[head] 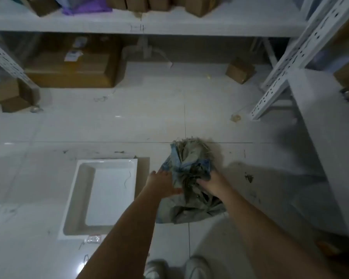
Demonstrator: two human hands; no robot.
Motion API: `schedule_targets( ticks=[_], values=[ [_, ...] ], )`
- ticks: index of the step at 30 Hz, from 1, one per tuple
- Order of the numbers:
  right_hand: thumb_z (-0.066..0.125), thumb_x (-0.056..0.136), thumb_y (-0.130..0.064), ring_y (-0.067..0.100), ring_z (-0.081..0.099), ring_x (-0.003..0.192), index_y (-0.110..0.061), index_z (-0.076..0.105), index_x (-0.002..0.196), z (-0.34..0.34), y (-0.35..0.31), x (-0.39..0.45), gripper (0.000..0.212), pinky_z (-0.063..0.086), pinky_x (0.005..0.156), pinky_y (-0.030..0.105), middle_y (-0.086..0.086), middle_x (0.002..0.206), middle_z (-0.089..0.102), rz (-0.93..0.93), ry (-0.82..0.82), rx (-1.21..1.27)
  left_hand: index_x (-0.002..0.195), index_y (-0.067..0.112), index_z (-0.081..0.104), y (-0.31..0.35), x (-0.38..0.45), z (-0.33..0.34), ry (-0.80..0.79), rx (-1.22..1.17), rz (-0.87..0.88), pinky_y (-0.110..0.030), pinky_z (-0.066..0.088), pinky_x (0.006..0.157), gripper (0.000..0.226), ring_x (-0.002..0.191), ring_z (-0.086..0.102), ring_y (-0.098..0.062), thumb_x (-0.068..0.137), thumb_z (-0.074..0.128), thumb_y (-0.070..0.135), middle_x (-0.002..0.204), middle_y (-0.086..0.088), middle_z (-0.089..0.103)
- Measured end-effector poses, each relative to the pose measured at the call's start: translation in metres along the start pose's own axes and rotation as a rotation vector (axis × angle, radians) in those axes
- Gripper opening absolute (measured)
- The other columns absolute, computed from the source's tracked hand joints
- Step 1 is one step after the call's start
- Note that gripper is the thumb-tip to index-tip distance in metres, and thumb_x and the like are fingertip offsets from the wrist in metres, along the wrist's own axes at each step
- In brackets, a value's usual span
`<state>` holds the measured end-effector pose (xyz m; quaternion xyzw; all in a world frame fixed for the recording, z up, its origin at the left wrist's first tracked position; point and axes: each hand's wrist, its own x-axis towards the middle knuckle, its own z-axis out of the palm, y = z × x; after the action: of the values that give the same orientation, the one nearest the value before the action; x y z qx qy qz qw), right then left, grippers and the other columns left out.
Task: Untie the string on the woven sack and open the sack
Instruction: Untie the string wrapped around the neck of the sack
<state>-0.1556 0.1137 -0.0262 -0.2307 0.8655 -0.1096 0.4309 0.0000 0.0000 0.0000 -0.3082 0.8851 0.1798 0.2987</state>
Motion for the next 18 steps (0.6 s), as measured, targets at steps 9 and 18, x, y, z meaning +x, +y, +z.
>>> schedule_targets(
  ticks=[9, 18],
  values=[
    [0.056, 0.087, -0.043, 0.026, 0.049, 0.055, -0.015, 0.043, 0.057, 0.047, -0.005, 0.065, 0.043, 0.031, 0.052, 0.027, 0.004, 0.053, 0.045, 0.061, 0.331, 0.258, 0.134, 0.008, 0.046, -0.008, 0.076, 0.059, 0.132, -0.309, -0.162, -0.040, 0.037, 0.102, 0.072, 0.129, 0.040, -0.033, 0.092, 0.026, 0.062, 0.142, -0.019, 0.043],
    [0.056, 0.082, -0.058, 0.028, 0.061, 0.102, -0.018, 0.062, 0.117, 0.069, -0.026, 0.072, 0.053, 0.048, 0.081, 0.034, 0.006, 0.112, 0.066, 0.034, 0.181, 0.354, 0.147, 0.020, 0.028, -0.002, 0.098, 0.065, 0.081, -0.594, -0.208, -0.044, 0.025, 0.115, 0.074, 0.140, 0.017, -0.037, 0.087, 0.041, 0.061, 0.150, -0.017, 0.020]
  ],
)
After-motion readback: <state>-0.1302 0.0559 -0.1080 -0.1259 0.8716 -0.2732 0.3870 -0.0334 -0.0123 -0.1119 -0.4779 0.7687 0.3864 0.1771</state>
